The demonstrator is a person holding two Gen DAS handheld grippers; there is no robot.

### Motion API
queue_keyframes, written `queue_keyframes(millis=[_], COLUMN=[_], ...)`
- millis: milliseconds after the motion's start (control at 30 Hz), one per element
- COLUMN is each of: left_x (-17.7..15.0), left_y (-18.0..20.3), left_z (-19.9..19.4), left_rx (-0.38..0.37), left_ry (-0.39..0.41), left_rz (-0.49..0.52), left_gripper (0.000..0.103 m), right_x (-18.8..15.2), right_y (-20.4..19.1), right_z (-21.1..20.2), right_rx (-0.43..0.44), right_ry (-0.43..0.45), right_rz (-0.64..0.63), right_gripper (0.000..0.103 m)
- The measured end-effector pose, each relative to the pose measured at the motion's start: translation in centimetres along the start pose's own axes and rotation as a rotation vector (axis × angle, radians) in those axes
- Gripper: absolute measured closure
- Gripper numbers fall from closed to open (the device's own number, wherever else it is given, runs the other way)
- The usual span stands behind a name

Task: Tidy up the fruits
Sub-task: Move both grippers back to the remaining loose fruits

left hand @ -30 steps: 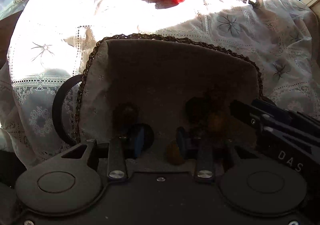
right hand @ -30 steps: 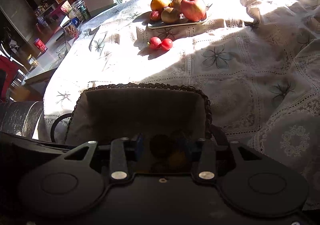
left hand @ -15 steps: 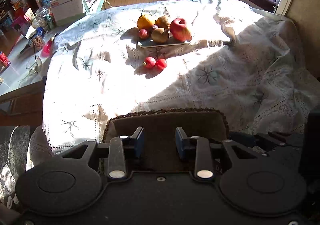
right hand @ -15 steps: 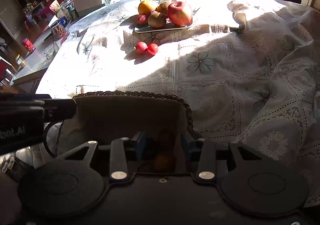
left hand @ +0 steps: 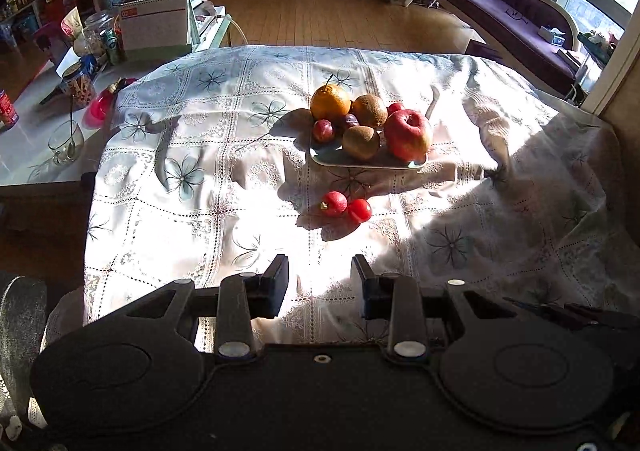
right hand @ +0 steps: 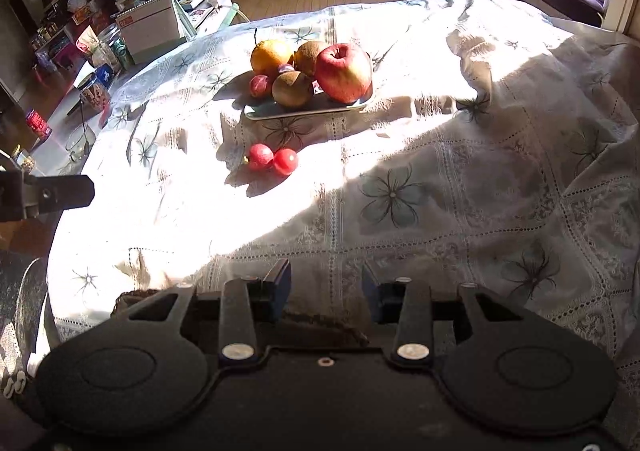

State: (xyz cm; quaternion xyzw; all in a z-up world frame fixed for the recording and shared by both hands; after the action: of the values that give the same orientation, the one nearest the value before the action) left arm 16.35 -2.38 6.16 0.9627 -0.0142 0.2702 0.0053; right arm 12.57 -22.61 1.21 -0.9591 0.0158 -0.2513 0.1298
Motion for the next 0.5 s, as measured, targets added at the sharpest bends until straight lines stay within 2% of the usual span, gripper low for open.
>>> queue_keyframes(millis=[233, 433, 500], left_x=[2.0, 2.4, 2.3], left_y=[-1.7, -1.8, -1.9], left_z=[6.6, 10.5, 11.8], left_rx=[-0.002, 0.015, 0.046], left_ry=[-0.017, -0.036, -0.058], left_rz=[-0.055, -0.131, -0.166], left_gripper=[0.062, 0.062, 0.062], right_x=[5.9, 8.5, 9.1], right_y=[-0.2, -0.5, -0.7], right_z=[5.2, 10.2, 12.1], right_rx=[0.000, 0.022, 0.012], right_ry=[0.031, -0.002, -0.025], right_rz=[0.047, 0.144, 0.168], right_gripper=[0.061, 0.061, 0.061])
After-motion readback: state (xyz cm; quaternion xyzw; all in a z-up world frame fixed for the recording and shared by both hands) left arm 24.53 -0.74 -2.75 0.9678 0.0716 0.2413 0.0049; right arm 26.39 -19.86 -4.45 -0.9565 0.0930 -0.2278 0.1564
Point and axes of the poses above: each gripper's, at about its wrist camera, not at the fingertips, and z roughly the way its jaws point, y to its right, x to its top, the point moved 1 cm from there along z, roughly the way its jaws point, and after that the axes turned 6 degrees about x, right-handed, at the moved point
